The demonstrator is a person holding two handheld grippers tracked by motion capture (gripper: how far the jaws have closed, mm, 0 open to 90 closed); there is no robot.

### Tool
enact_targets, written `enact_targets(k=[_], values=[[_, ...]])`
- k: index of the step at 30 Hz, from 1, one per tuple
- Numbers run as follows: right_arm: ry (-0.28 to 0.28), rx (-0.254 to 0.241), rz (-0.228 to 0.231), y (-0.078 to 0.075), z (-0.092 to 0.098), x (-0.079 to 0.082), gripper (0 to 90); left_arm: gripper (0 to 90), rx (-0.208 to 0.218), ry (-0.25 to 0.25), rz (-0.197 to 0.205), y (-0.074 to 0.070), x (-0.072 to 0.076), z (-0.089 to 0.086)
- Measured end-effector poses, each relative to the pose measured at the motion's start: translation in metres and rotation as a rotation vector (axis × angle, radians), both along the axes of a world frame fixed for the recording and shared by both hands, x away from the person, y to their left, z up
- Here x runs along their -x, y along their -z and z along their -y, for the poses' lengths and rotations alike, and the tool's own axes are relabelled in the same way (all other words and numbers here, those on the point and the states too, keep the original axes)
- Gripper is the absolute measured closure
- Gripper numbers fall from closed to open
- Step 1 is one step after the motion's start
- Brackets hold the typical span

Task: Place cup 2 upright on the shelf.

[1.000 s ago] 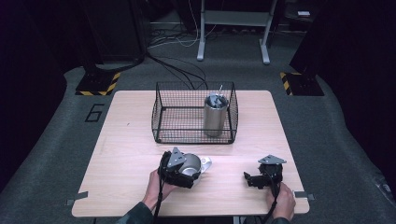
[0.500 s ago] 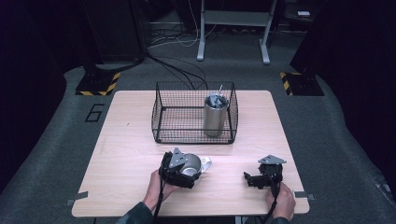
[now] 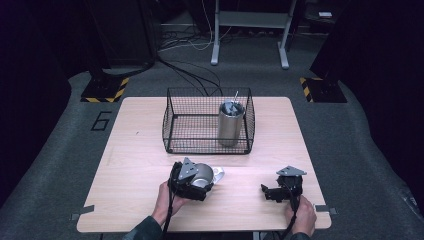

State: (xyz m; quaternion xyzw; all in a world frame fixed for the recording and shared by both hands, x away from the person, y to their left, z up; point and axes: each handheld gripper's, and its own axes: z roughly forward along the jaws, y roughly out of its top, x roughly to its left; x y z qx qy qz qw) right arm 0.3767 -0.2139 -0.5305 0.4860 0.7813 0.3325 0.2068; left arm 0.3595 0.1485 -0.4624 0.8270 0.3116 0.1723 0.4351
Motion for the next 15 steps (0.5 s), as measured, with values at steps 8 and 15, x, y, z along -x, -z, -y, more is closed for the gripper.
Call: enact_targets(k=[8, 15], values=[[0.000, 0.000, 0.000, 0.000, 0.000, 0.000, 0.0, 6.0, 0.010, -0.013, -0.002, -0.010, 0.002, -0.012], [0.002, -0.001, 0.001, 0.000, 0.000, 0.000, 0.0, 6.0, 0.016, -0.028, 0.008, -0.019, 0.002, -0.021]])
